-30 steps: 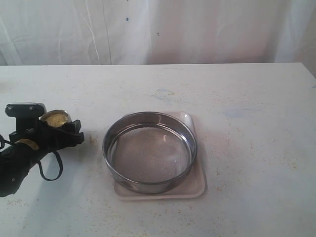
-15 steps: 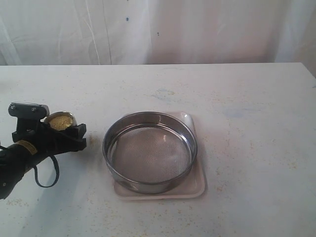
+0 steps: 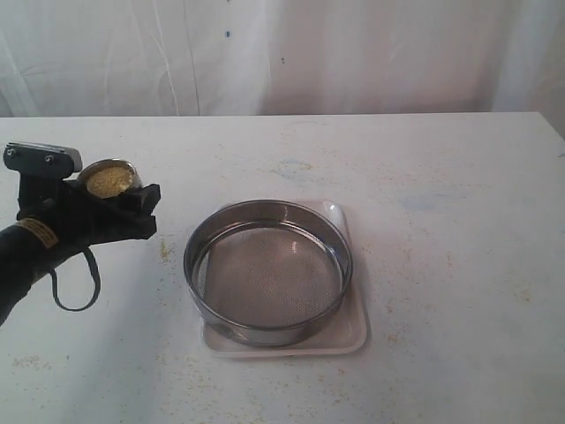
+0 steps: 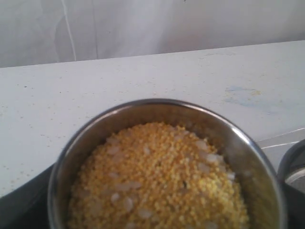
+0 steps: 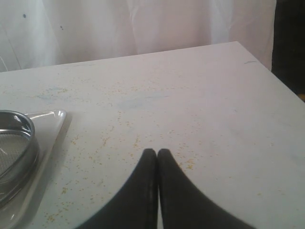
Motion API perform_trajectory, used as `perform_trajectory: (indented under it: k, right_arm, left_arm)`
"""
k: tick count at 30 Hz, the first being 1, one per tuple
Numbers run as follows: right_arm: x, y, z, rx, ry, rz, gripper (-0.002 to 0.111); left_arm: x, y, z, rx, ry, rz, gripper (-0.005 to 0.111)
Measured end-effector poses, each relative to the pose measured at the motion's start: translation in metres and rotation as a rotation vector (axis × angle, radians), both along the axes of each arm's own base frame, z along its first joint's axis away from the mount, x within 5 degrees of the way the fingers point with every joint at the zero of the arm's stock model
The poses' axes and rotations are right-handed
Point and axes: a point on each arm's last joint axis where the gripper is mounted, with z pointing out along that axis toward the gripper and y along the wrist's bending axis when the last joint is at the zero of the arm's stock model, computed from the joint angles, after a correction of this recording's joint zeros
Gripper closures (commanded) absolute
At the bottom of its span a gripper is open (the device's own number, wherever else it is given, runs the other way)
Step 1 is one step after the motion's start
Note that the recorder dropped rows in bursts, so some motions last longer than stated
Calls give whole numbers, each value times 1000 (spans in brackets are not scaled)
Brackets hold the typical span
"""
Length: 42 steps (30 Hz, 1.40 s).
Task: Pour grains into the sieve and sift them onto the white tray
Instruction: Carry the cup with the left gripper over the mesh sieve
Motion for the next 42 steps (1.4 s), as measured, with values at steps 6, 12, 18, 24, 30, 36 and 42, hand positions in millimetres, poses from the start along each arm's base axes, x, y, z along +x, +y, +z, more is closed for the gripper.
perform_trajectory:
  k: [6,12,18,24,30,36,42]
  right_arm:
    - [0,0,0,0,0,0,108]
    - [0,0,0,0,0,0,108]
    - [0,0,0,0,0,0,108]
    - [0,0,0,0,0,0,108]
    - [0,0,0,0,0,0,108]
    - [0,0,0,0,0,0,108]
    - [0,0,0,0,0,0,108]
  left_arm:
    - [-5,-15,8,9,9,-56,107]
    - [-3,-40,19,42,32,-149,107]
    - [0,-69,28,83,49,-253,107]
    - [2,-98,38,187,72,-354,107]
    - [4,-114,43,334,108,-449,107]
    - [8,-117,47,475,135,-498,107]
    - [8,-122,50,590,170,-530,107]
